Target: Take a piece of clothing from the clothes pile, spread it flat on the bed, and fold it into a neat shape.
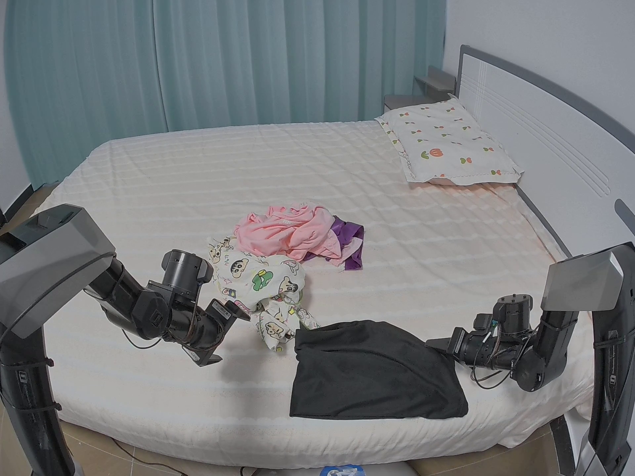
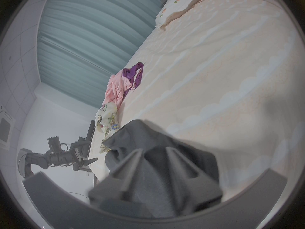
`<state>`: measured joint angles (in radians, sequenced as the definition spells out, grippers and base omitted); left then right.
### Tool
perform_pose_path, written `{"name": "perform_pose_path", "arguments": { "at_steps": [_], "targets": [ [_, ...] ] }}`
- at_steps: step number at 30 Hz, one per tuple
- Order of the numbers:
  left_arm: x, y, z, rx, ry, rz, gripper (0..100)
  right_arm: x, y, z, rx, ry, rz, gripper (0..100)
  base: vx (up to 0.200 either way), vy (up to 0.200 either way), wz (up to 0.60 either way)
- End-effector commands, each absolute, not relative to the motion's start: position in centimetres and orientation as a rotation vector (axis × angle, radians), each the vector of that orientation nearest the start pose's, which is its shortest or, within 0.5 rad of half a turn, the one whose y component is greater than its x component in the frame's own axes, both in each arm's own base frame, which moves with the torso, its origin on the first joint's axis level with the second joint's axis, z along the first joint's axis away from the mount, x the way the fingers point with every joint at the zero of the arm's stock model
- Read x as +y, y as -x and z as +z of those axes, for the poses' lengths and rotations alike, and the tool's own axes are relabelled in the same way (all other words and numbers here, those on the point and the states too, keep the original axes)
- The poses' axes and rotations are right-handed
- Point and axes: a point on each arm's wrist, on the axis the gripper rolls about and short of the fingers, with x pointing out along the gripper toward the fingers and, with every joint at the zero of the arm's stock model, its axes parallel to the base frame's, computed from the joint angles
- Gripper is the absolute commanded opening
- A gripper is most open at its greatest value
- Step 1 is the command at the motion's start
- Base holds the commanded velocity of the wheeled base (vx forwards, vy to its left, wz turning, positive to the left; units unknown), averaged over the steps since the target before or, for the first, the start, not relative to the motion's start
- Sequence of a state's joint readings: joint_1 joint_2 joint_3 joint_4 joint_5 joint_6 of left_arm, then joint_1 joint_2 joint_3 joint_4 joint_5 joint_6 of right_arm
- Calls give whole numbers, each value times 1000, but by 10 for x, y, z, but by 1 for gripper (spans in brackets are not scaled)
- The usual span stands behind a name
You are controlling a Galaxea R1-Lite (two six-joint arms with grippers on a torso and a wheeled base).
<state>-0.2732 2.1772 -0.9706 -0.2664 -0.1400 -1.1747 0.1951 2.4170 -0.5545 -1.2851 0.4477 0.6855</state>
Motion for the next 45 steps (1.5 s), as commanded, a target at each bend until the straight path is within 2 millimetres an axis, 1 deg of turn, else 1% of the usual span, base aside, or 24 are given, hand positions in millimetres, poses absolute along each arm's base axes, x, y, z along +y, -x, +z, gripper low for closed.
{"name": "perform_pose_path", "arguments": {
  "at_steps": [1, 5, 13, 19, 25, 30, 34, 38, 41, 45],
  "targets": [
    [-101, -350, 27, 1046, 1005, 216, 100, 81, -317, -42, 779, -703, 430, 100, 0, 0, 0],
    [-101, -350, 27, 1046, 1005, 216, 100, 88, -311, -42, 763, -690, 456, 100, 0, 0, 0],
    [-102, -350, 27, 1047, 1004, 215, 100, 100, -302, -33, 678, -670, 519, 100, 0, 0, 0],
    [-103, -349, 27, 1048, 1001, 215, 100, 109, -292, -33, 693, -654, 532, 100, 0, 0, 0],
    [-104, -349, 27, 1042, 995, 221, 100, 123, -283, -31, 674, -625, 548, 100, 0, 0, 0],
    [-103, -349, 27, 1042, 996, 222, 100, 123, -287, -31, 638, -599, 512, 100, 0, 0, 0],
    [-103, -349, 27, 1042, 996, 222, 100, 125, -291, -25, 596, -594, 494, 100, 0, 0, 0],
    [-104, -349, 27, 1042, 994, 220, 100, 121, -296, -23, 568, -597, 468, 100, 0, 0, 0],
    [-104, -349, 27, 1042, 994, 220, 100, 117, -298, -23, 563, -600, 454, 100, 0, 0, 0],
    [-104, -349, 27, 1042, 994, 220, 100, 118, -297, -22, 562, -599, 457, 100, 0, 0, 0]
  ]
}}
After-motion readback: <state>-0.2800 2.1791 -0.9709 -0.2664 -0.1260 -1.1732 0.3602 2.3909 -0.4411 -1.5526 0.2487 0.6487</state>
